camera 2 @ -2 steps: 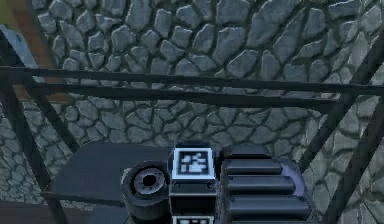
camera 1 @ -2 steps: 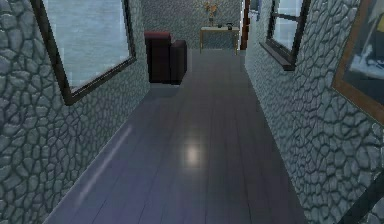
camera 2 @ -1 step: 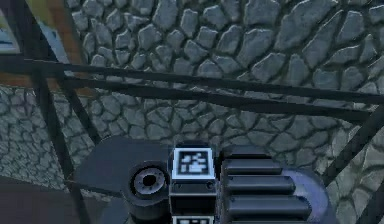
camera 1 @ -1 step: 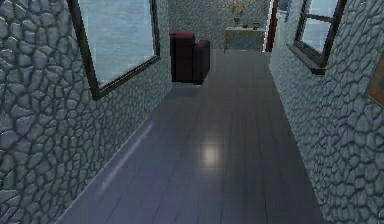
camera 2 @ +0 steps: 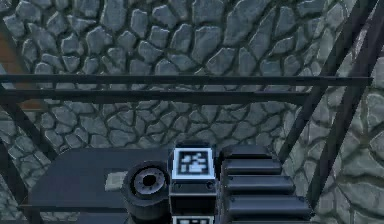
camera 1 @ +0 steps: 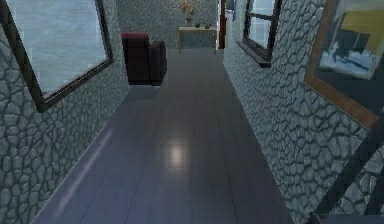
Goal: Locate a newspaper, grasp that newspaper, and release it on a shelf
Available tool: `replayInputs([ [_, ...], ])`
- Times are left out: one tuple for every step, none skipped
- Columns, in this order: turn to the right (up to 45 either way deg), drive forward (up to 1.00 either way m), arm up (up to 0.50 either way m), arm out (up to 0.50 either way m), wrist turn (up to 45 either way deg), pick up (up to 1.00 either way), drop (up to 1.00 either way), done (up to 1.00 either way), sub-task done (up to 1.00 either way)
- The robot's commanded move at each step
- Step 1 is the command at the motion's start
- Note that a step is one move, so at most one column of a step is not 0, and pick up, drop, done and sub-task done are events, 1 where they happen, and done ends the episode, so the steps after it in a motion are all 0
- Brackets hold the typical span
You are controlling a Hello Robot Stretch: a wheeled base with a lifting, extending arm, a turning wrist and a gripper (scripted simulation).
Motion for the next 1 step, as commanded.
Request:
replayInputs([
  [0.0, 0.05, 0.00, 0.00, 0.0, 0.00, 0.00, 0.00, 0.00],
])
